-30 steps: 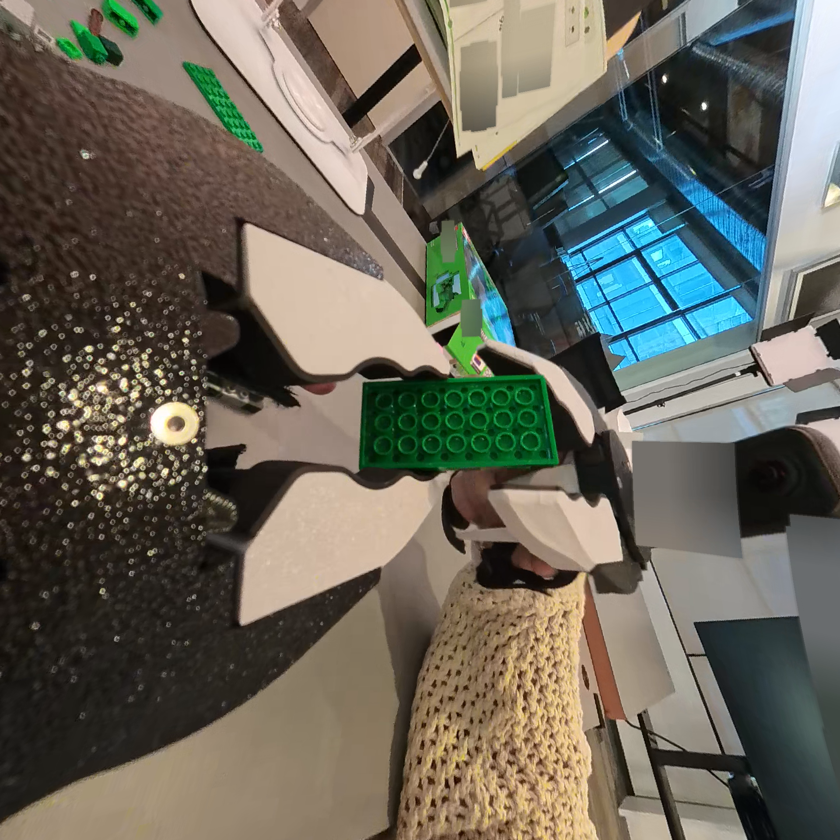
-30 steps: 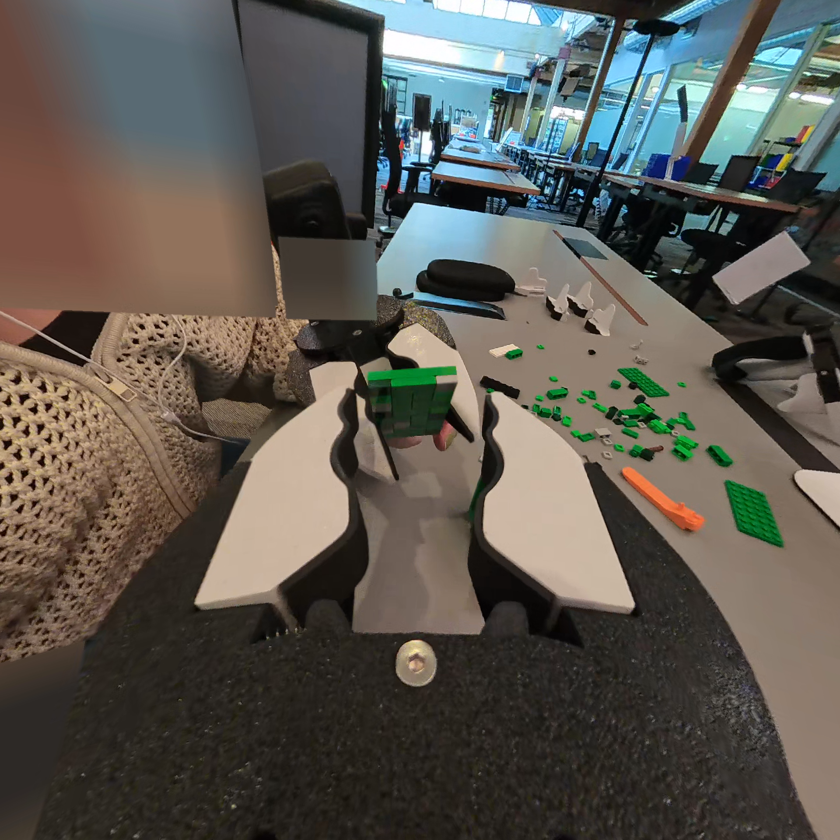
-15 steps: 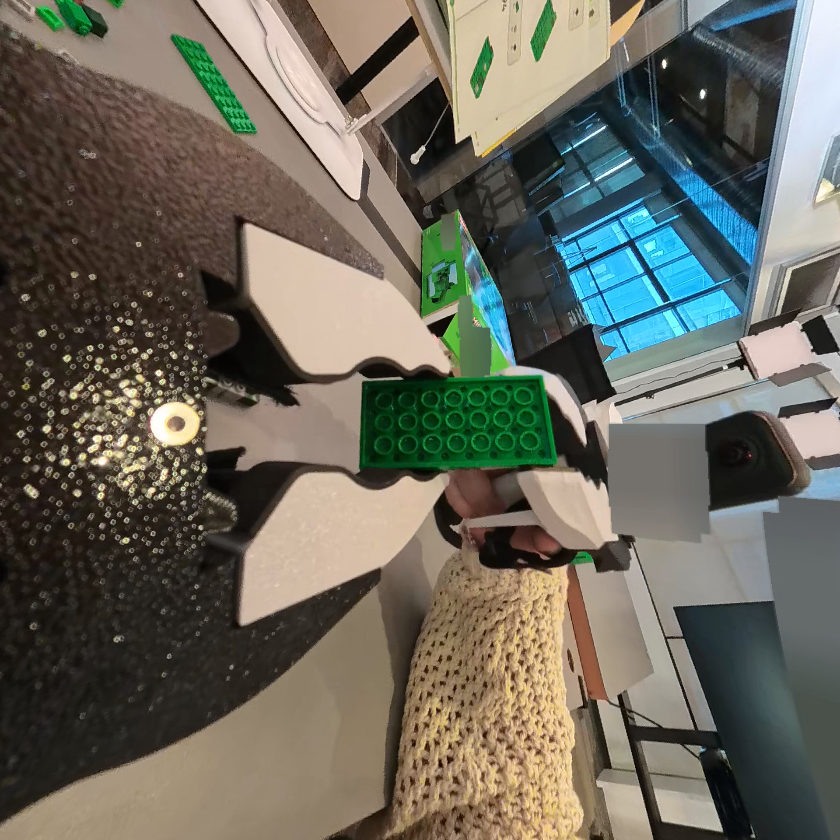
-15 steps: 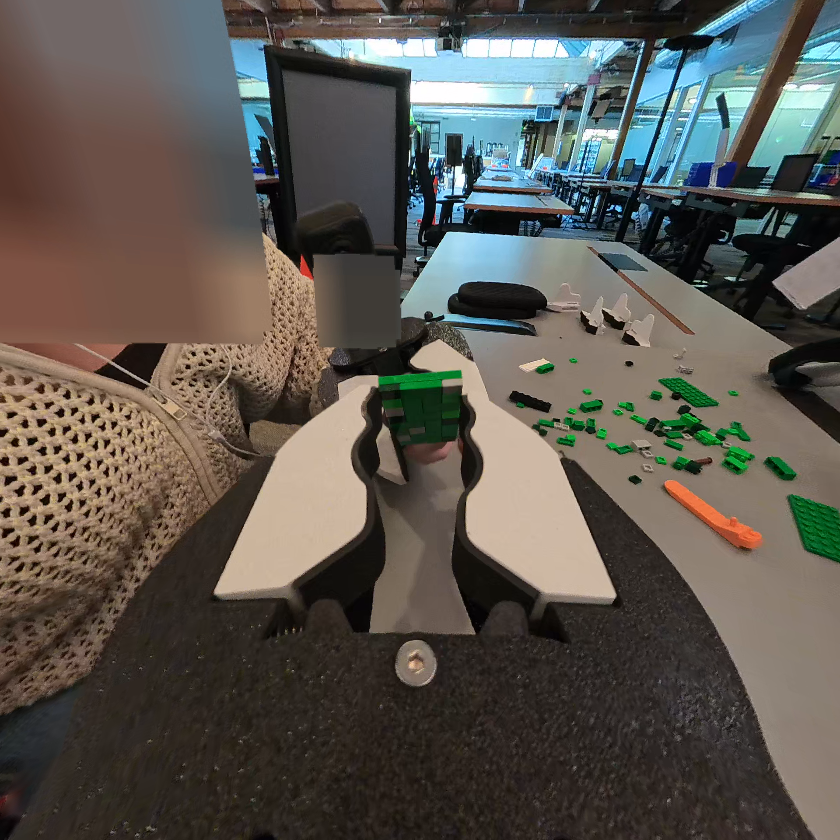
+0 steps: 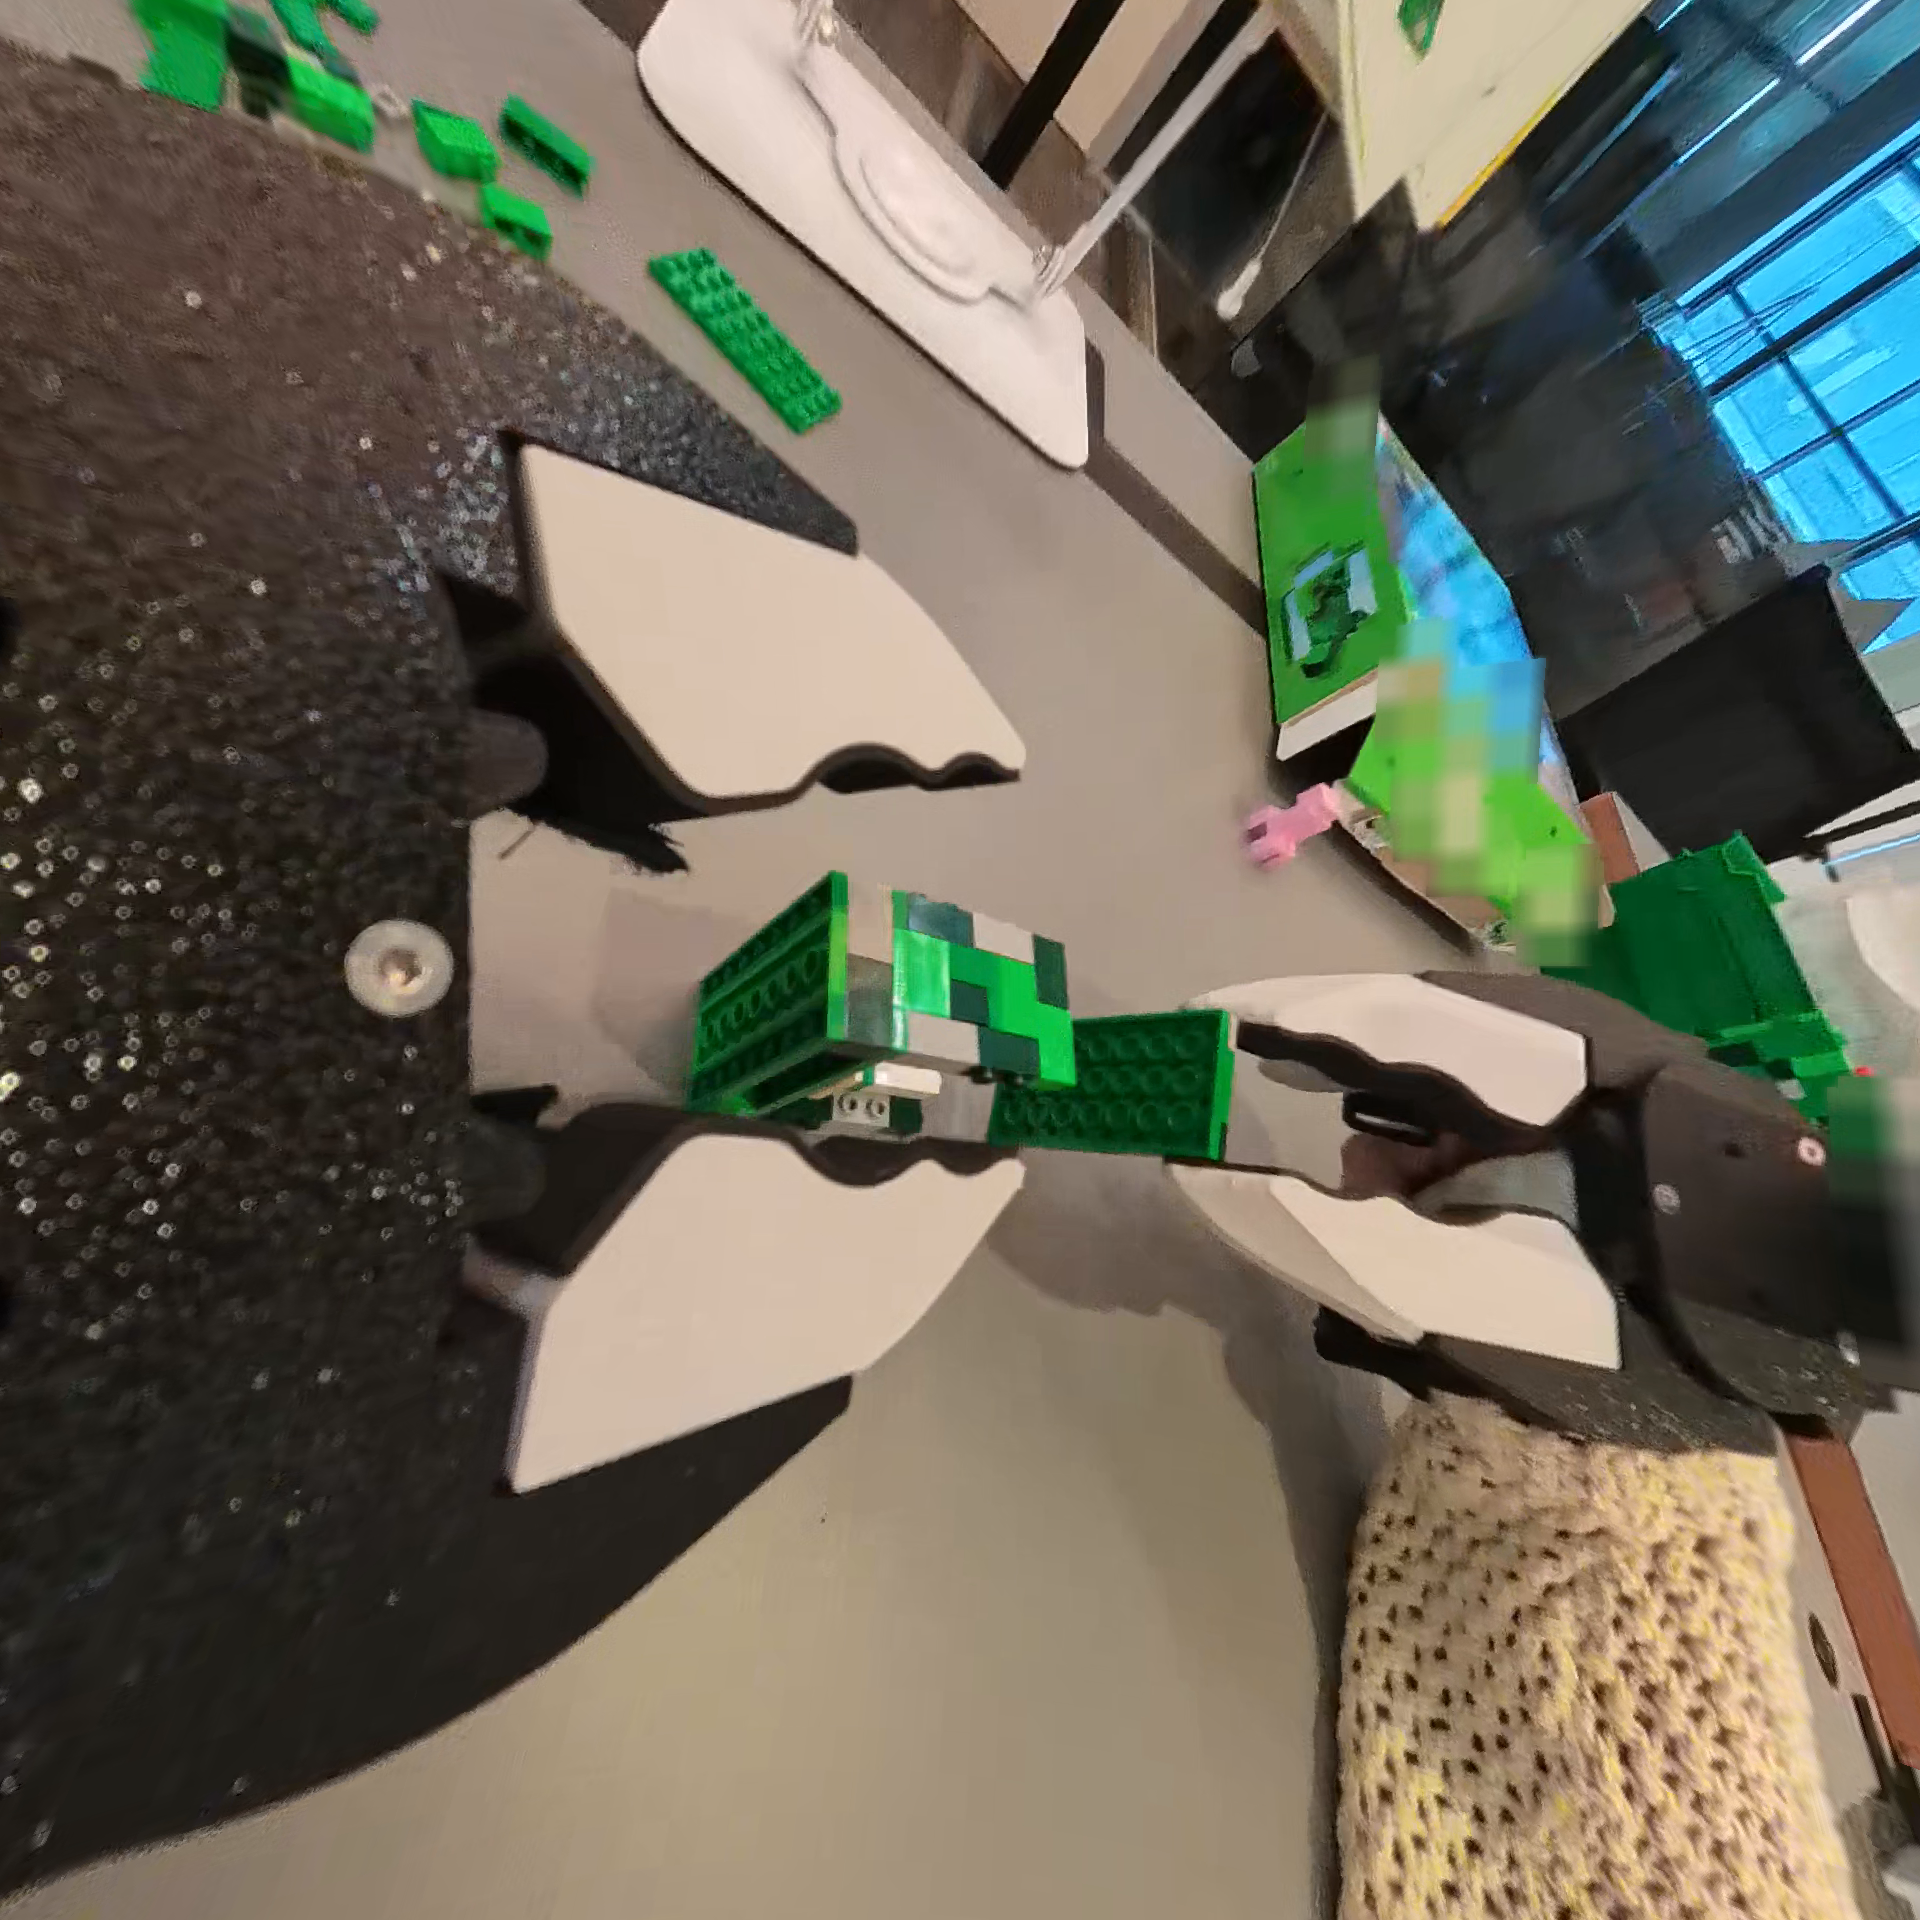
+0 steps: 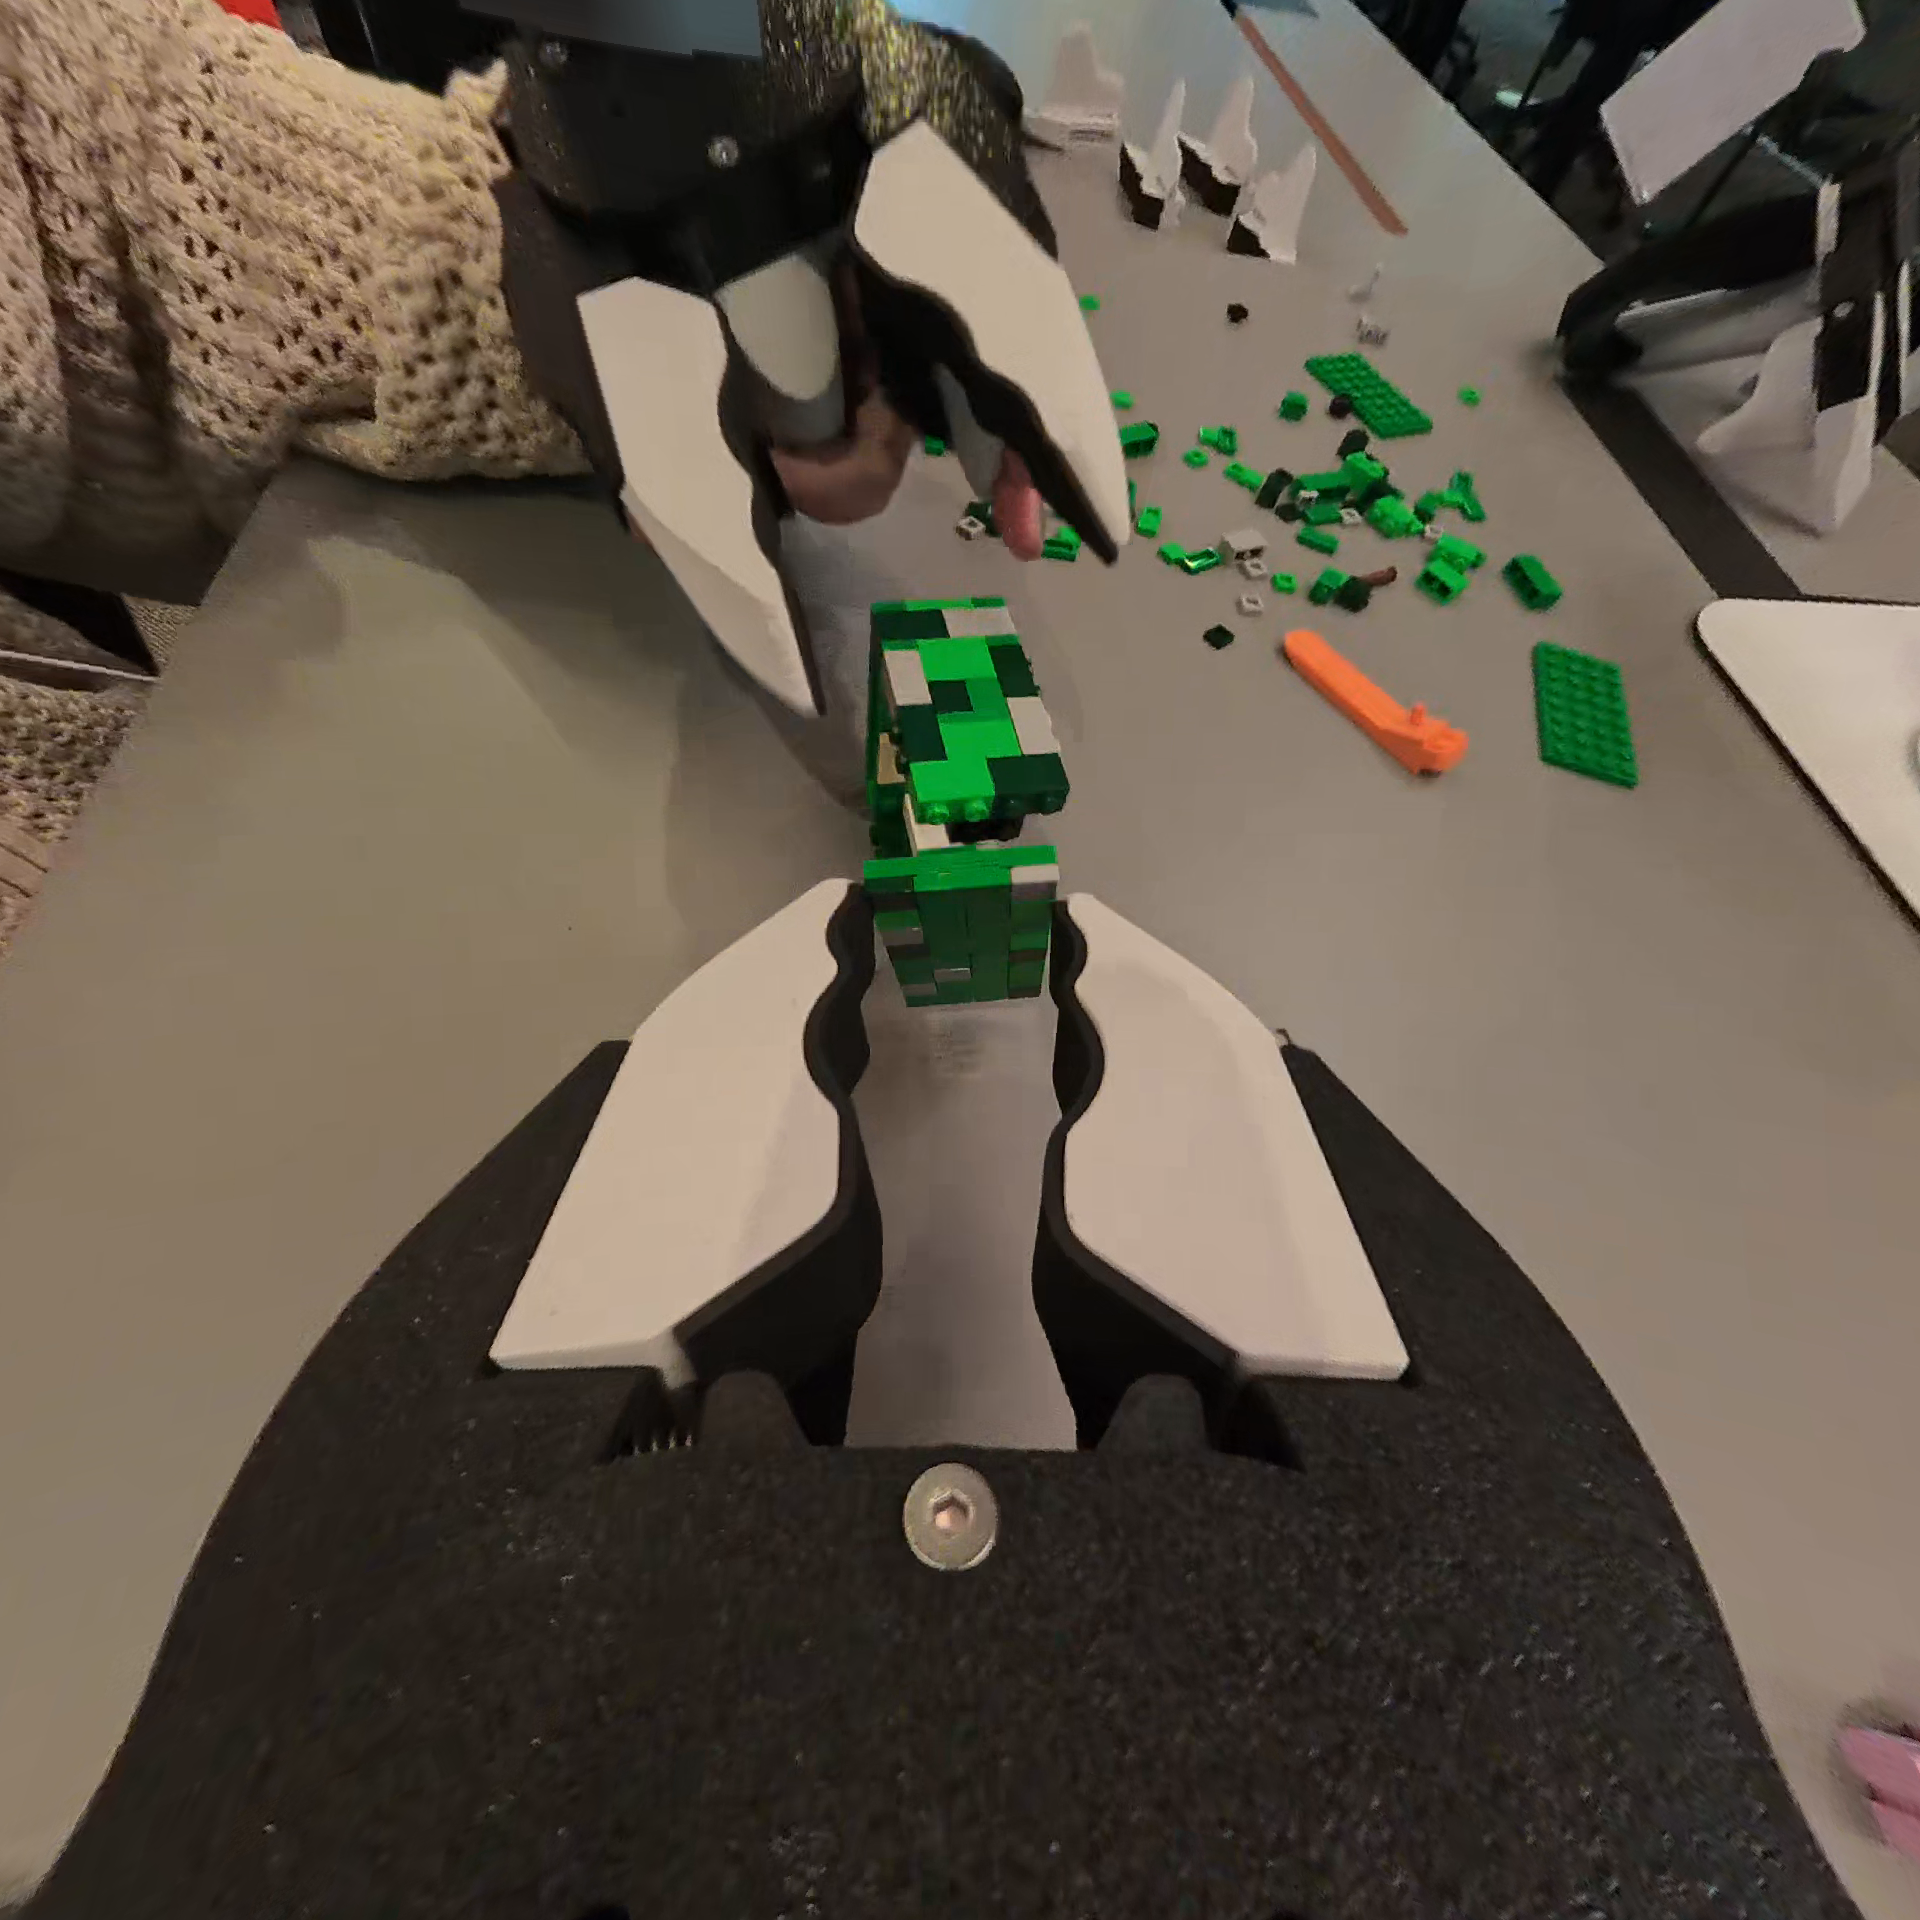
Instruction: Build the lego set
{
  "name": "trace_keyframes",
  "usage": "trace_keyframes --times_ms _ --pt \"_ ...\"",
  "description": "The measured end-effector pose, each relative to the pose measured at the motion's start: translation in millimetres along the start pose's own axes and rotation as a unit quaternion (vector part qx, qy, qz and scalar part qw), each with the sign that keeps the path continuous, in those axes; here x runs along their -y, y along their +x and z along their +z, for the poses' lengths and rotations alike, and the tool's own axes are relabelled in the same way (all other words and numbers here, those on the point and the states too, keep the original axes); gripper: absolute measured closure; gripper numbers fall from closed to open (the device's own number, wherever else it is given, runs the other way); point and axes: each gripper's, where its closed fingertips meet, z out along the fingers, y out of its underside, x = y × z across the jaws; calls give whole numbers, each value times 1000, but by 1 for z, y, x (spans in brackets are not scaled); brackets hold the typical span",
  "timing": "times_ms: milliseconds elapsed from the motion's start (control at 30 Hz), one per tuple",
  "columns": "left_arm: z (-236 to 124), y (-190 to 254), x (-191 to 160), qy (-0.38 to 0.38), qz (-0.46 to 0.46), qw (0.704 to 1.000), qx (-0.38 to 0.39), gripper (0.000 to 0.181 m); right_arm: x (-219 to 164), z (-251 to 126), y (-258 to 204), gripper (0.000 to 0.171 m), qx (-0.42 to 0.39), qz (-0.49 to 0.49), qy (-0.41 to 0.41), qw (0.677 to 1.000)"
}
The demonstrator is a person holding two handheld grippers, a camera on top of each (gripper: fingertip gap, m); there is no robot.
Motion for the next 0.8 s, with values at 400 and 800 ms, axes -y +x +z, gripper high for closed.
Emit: trace_keyframes --times_ms 400,800 --pt "31 5 -15 -29 -7 998 -64 142 -5 21 3 139 38 0 -8 999" --pt "33 7 -13 -3 -13 991 -131 144 -4 27 9 139 36 25 10 999"
